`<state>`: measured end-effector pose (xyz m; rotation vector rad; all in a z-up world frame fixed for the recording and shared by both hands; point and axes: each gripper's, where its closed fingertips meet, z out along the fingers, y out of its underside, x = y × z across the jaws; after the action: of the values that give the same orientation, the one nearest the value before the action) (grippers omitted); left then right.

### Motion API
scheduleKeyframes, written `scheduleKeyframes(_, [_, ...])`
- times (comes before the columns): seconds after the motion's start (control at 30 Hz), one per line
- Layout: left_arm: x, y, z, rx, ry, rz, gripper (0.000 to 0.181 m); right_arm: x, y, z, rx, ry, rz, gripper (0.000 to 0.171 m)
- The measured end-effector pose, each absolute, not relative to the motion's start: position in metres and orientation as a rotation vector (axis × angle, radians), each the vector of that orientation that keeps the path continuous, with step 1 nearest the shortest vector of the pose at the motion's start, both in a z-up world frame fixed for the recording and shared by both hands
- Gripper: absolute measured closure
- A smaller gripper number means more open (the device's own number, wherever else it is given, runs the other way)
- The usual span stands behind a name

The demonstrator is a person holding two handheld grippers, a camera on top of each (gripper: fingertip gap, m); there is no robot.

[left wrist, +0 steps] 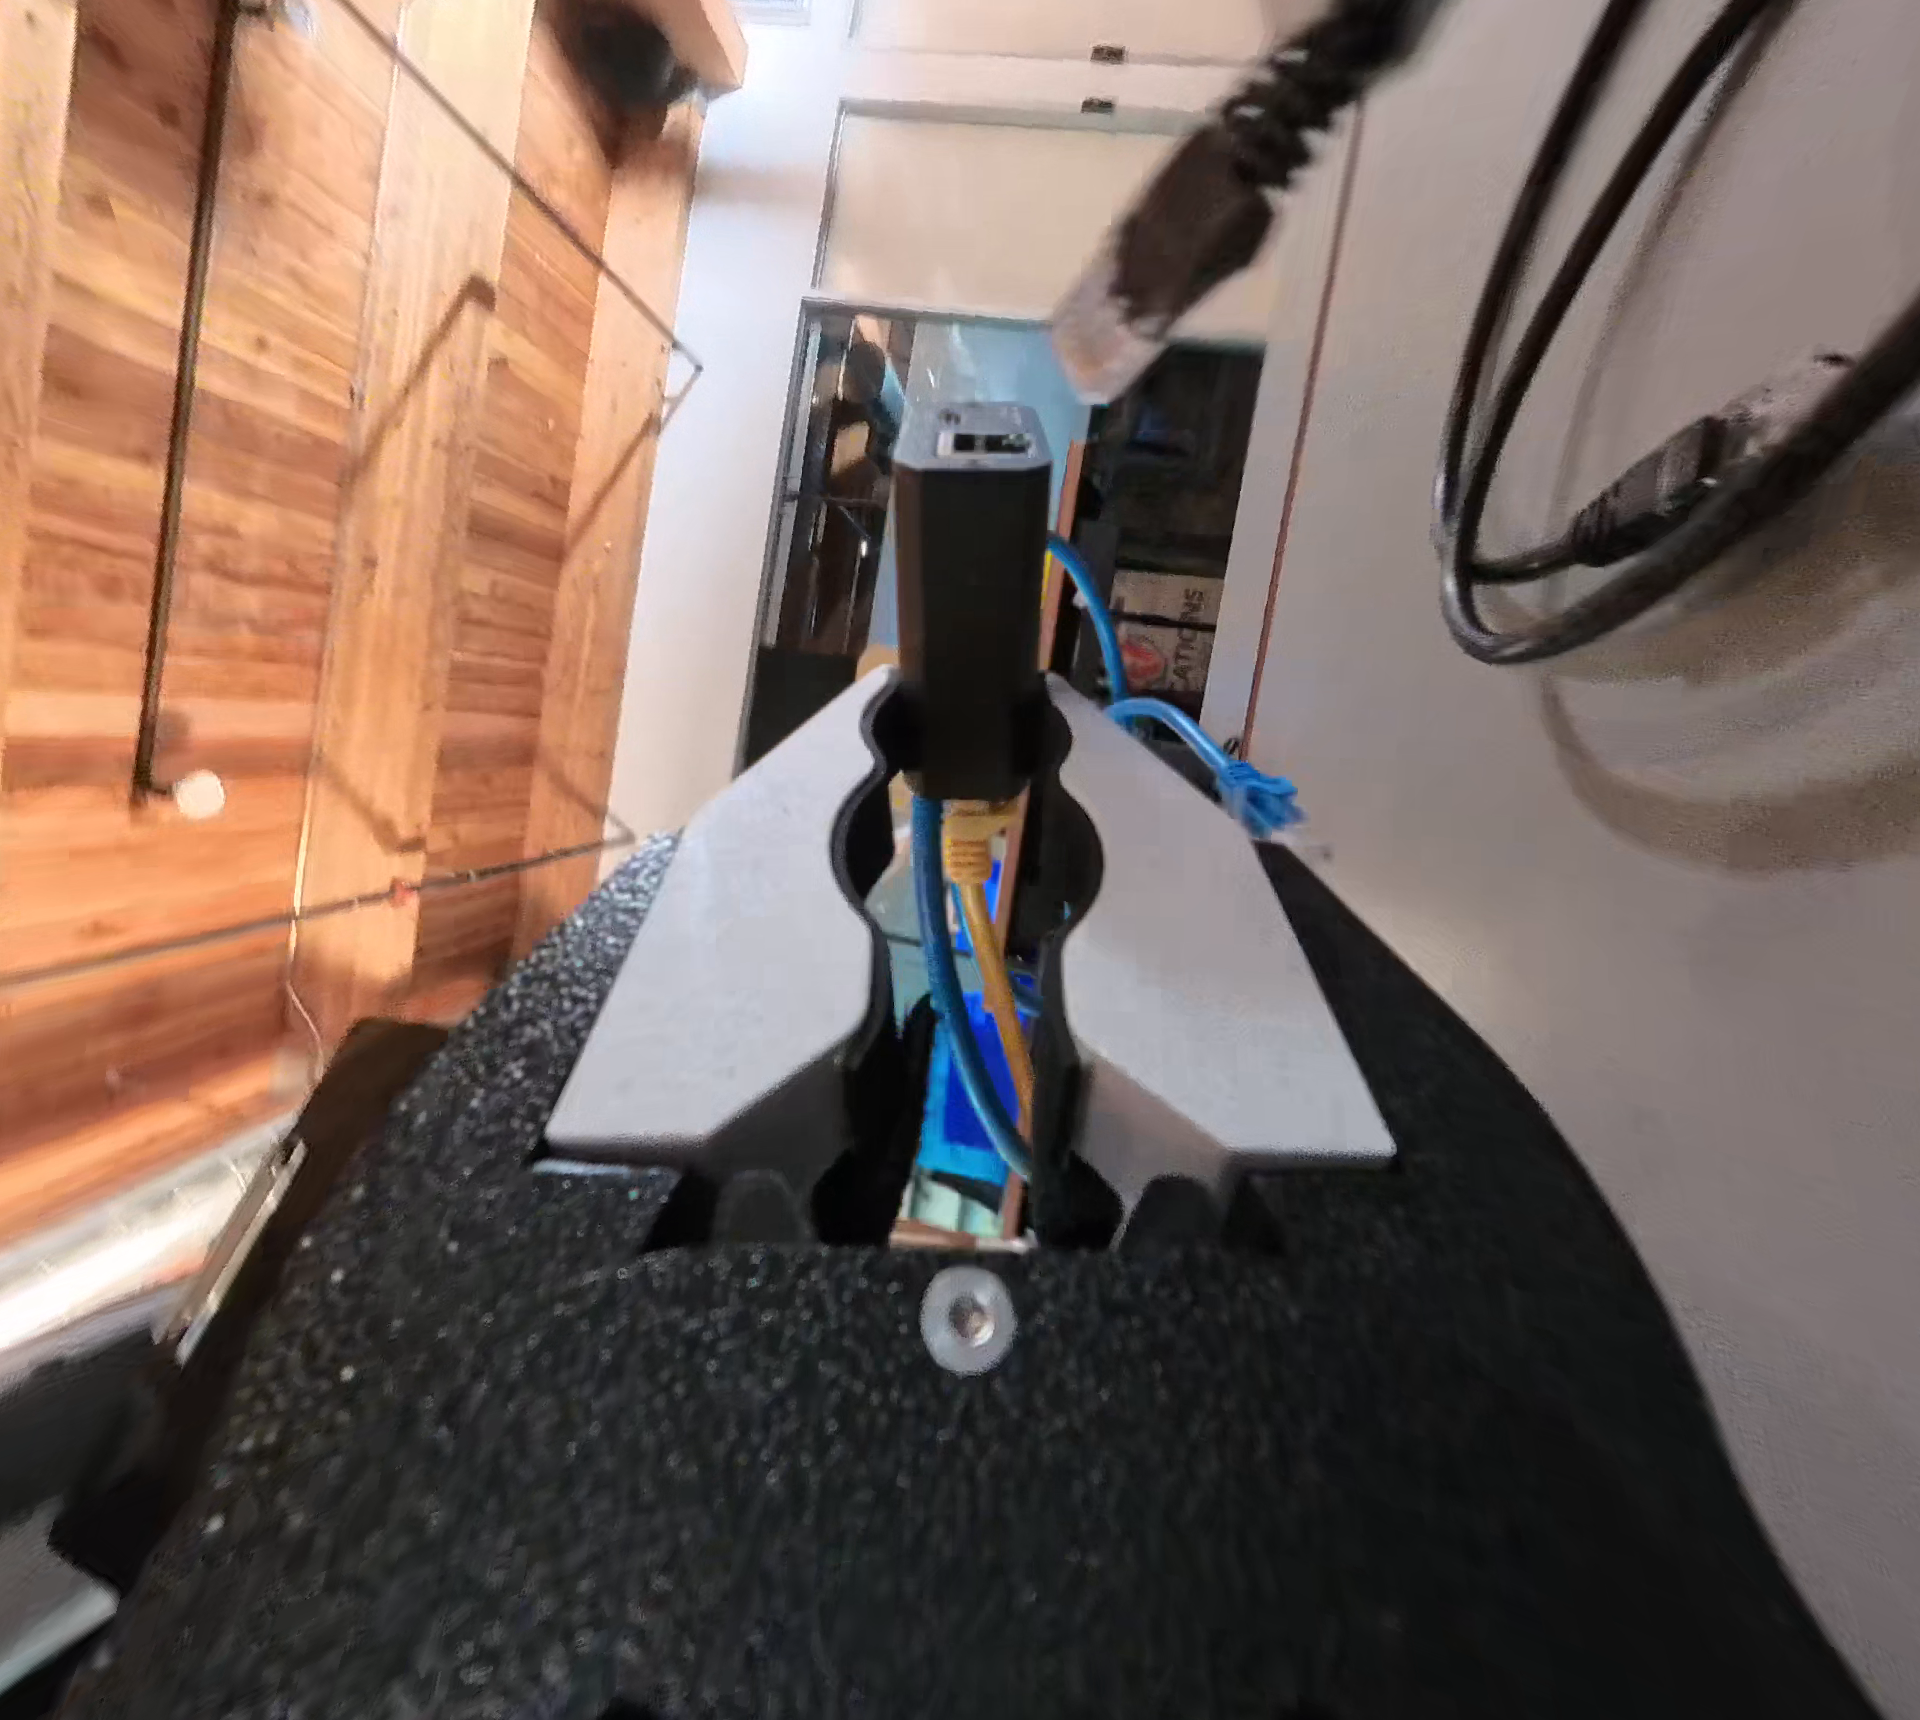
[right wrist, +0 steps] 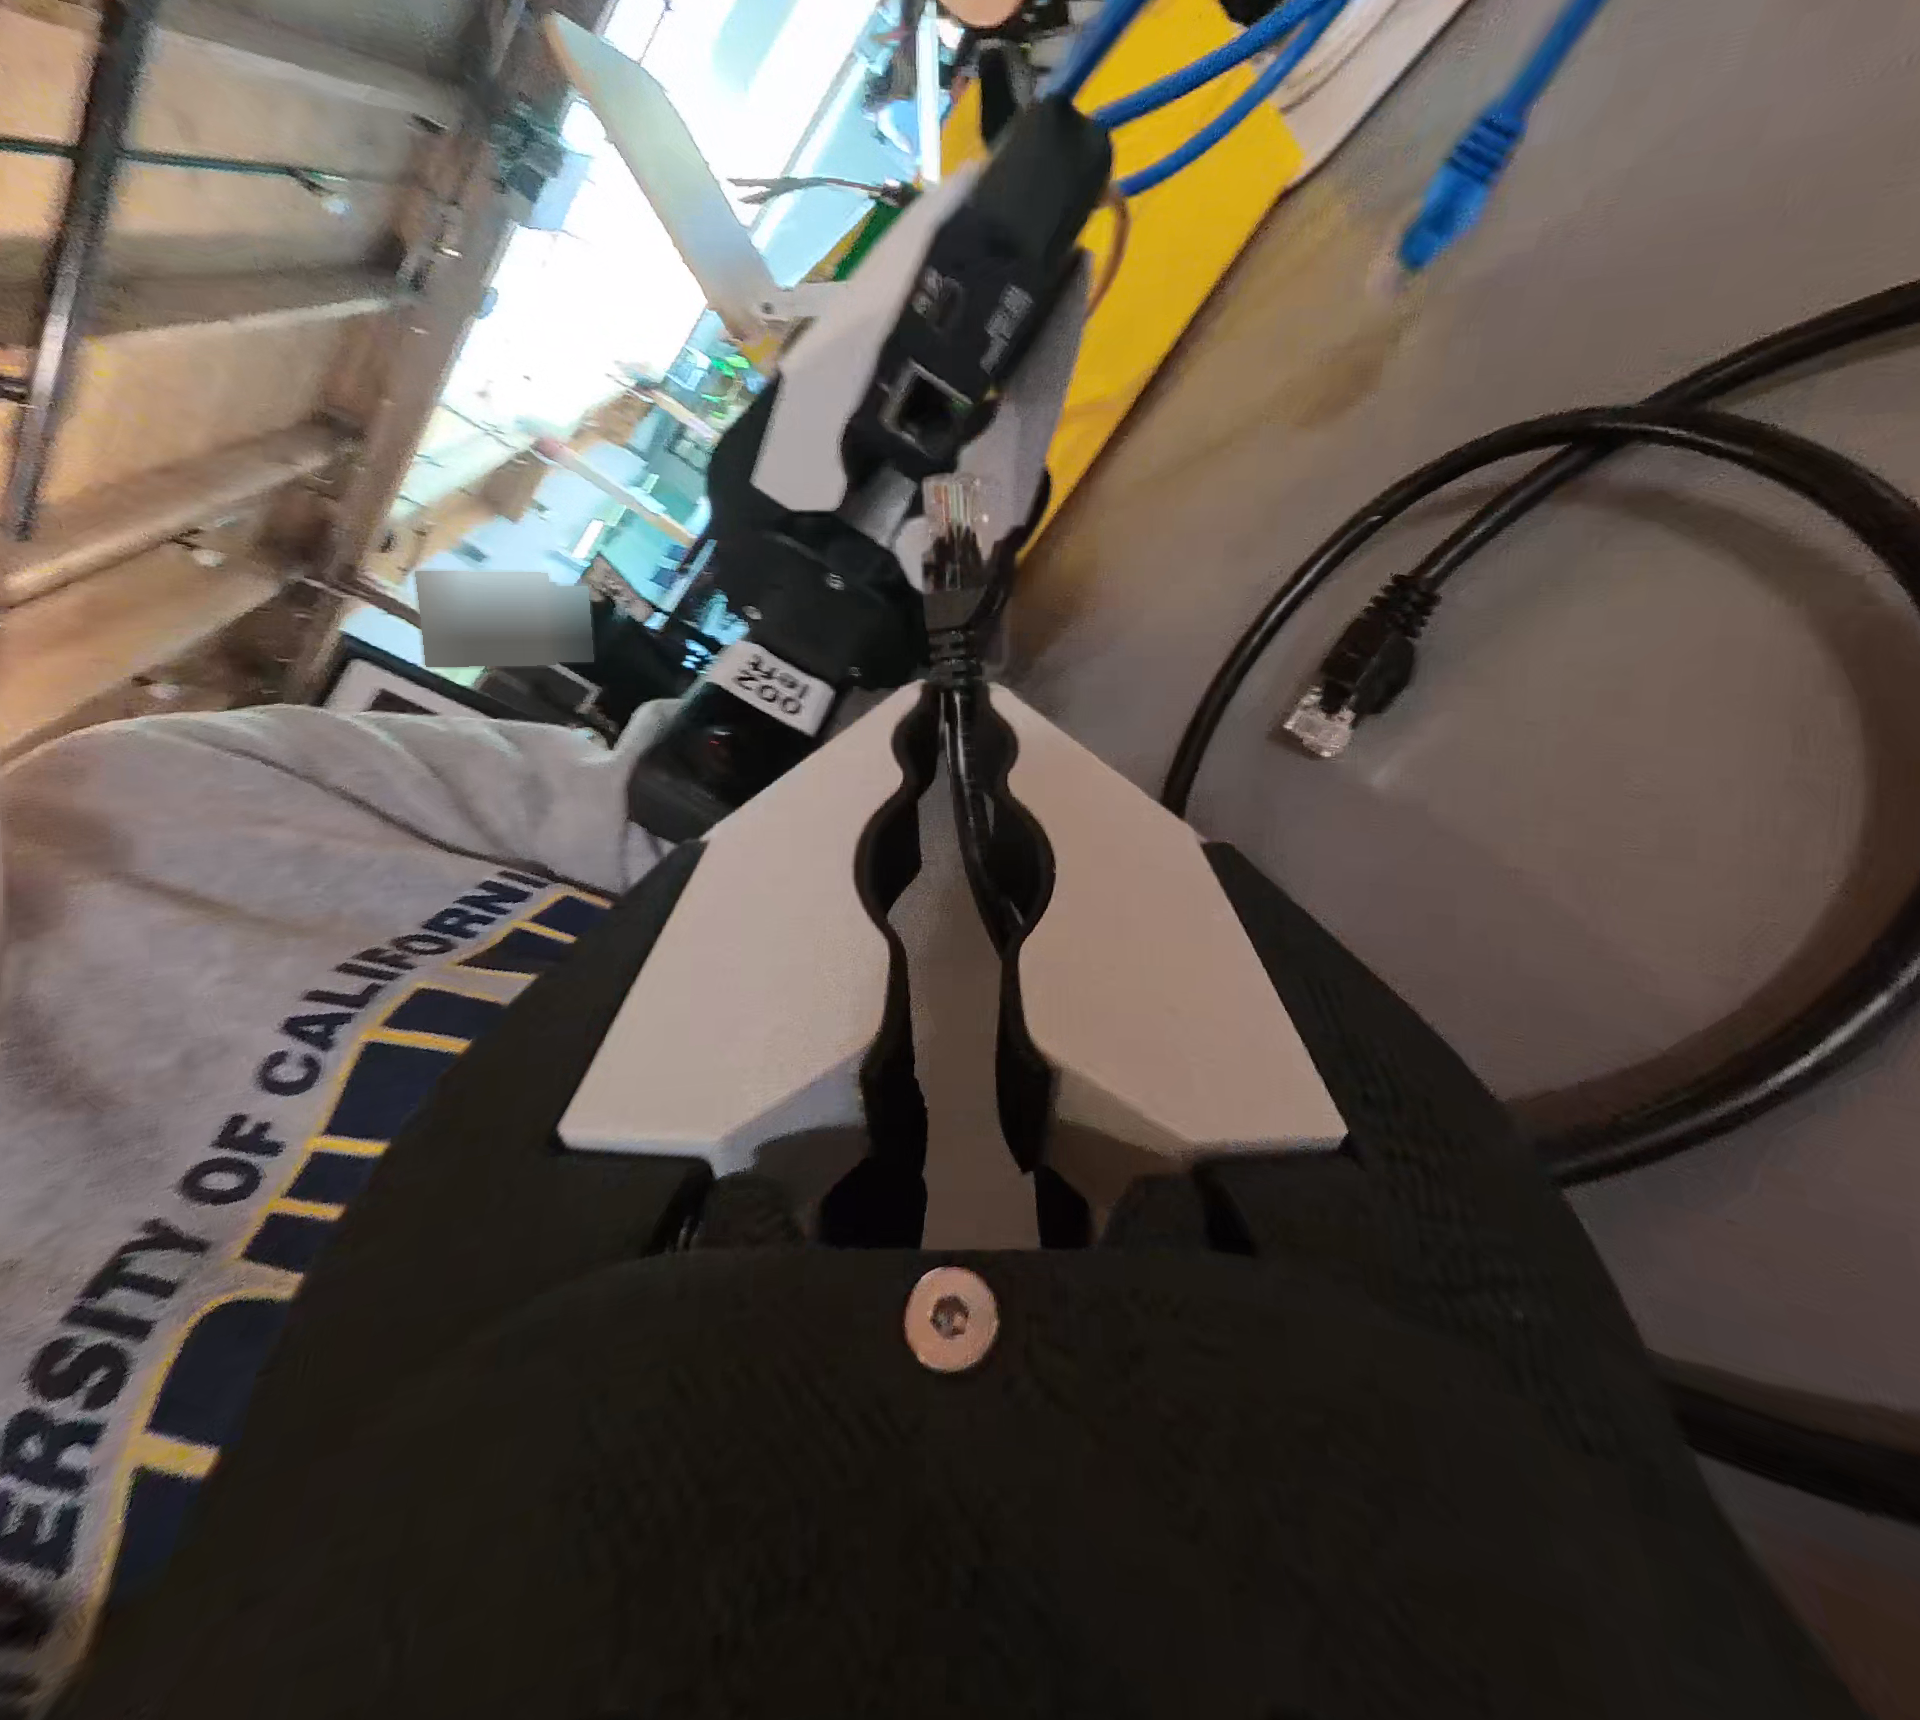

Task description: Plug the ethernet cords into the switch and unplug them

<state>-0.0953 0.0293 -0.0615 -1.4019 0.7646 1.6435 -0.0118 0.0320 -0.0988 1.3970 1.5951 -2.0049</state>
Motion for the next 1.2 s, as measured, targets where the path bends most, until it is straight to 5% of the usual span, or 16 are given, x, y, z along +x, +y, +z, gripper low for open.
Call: scheduleKeyframes(1.2, [-0.064,0.024,-0.072,-1.344,1.027,1.634,0.161,0.010,0.020,-0.102,1.252,1.428,-1.857,0.168])
